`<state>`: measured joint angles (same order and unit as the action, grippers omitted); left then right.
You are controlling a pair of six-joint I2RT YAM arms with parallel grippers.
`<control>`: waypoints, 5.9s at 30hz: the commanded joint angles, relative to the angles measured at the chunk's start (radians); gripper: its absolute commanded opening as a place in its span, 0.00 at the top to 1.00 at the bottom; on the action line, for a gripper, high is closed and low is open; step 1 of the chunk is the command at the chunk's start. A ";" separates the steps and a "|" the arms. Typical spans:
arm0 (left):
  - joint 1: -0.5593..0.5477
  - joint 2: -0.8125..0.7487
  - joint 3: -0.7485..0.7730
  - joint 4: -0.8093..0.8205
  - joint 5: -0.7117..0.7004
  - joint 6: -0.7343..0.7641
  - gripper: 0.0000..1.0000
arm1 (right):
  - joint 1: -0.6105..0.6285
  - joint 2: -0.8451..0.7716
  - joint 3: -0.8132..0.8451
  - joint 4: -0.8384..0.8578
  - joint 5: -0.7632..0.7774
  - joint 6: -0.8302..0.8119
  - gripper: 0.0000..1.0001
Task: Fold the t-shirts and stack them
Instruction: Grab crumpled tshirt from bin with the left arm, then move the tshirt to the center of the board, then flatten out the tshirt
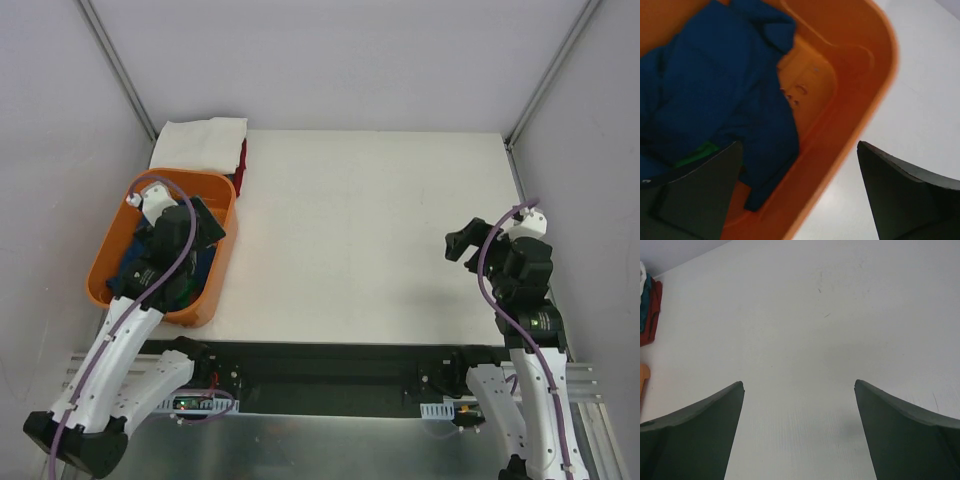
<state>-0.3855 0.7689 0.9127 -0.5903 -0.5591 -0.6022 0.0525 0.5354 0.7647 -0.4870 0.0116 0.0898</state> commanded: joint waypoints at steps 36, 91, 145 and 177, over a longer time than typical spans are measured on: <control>0.586 0.578 0.134 0.239 0.214 -0.008 1.00 | -0.002 0.109 0.051 -0.027 -0.113 -0.041 0.03; -0.392 0.642 0.582 0.257 0.490 0.332 0.57 | 0.187 0.113 0.070 -0.027 0.215 0.001 0.03; -0.871 1.231 0.445 0.149 0.236 -0.269 0.49 | 0.185 0.183 0.045 -0.050 0.222 0.004 0.03; -0.843 0.979 0.212 0.058 -0.071 -0.358 1.00 | 0.185 0.225 0.041 -0.038 0.180 0.005 0.03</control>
<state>-1.2415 1.9026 1.2335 -0.5049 -0.5385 -0.9524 0.2337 0.7464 0.8036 -0.5385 0.2012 0.0956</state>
